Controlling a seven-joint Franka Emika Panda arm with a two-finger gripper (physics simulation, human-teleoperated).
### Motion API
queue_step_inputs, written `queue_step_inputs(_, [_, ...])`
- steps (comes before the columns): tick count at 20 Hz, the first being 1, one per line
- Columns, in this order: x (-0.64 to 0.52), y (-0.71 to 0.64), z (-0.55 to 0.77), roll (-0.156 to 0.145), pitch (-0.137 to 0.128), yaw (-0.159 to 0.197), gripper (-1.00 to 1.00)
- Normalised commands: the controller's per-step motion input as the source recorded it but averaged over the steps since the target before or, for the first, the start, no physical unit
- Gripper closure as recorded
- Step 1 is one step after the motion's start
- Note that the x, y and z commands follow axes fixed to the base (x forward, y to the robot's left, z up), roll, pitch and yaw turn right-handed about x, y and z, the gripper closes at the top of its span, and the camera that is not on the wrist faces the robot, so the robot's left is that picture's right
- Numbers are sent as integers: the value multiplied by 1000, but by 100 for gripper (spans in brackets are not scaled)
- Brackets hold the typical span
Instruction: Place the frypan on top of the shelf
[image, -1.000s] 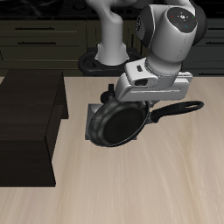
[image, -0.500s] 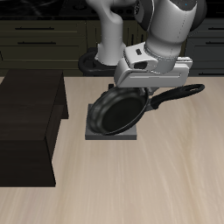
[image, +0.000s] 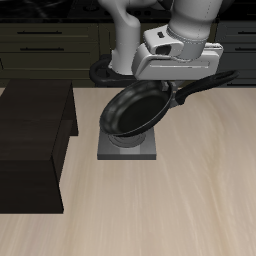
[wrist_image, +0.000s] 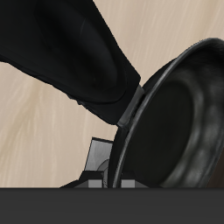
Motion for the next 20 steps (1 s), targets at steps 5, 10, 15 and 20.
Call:
queue_step_inputs(5, [-135, -13, 297, -5, -29, 5, 100])
queue_step_inputs(10, [-48, -69, 223, -11, -11, -15, 100])
queue_step_inputs(15, [-137, -65, 275, -10, -34, 1, 100])
queue_step_inputs(20, [-86, -80, 188, -17, -23, 12, 100])
